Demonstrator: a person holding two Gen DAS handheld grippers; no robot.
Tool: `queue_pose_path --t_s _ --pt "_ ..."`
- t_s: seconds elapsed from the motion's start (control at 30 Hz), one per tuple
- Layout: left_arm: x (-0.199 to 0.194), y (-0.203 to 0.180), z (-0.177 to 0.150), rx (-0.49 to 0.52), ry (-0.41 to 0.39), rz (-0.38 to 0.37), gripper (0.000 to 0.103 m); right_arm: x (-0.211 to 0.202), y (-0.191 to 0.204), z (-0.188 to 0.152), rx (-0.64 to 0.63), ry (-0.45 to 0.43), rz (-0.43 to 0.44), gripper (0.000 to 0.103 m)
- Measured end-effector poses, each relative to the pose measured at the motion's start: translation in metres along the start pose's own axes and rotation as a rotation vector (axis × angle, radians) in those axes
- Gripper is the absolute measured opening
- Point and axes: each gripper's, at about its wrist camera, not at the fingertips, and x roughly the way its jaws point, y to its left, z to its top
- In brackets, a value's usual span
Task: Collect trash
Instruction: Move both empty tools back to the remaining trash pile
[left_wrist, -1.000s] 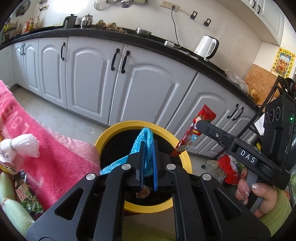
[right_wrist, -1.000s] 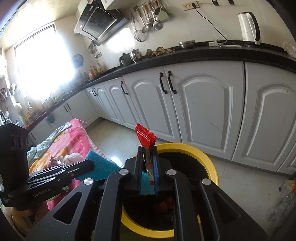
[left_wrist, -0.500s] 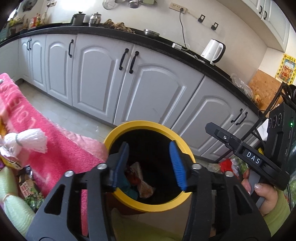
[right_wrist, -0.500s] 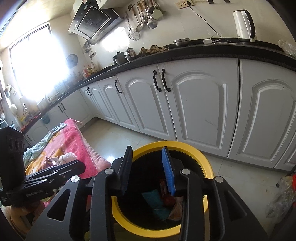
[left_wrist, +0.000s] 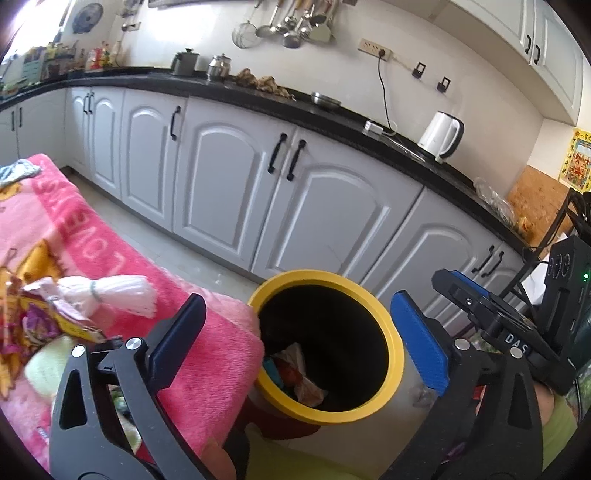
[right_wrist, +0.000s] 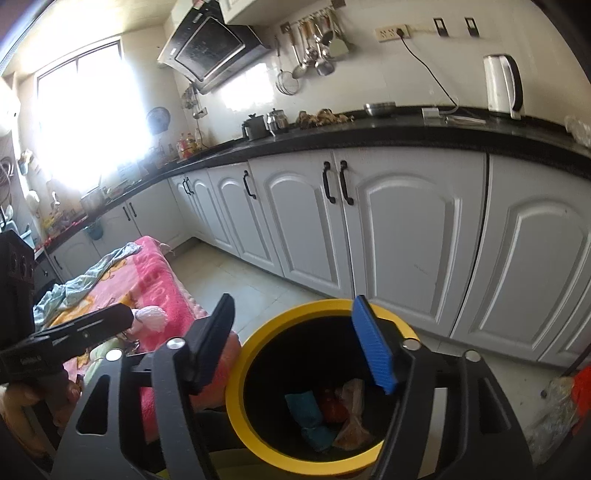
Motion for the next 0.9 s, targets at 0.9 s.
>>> queue_pose_path --t_s 0.9 --pt "-0.092 0.063 0.008 -0.115 -0.163 0.102 0.092 -0.032 0.09 0.009 -0.177 -0.048 0.141 0.071"
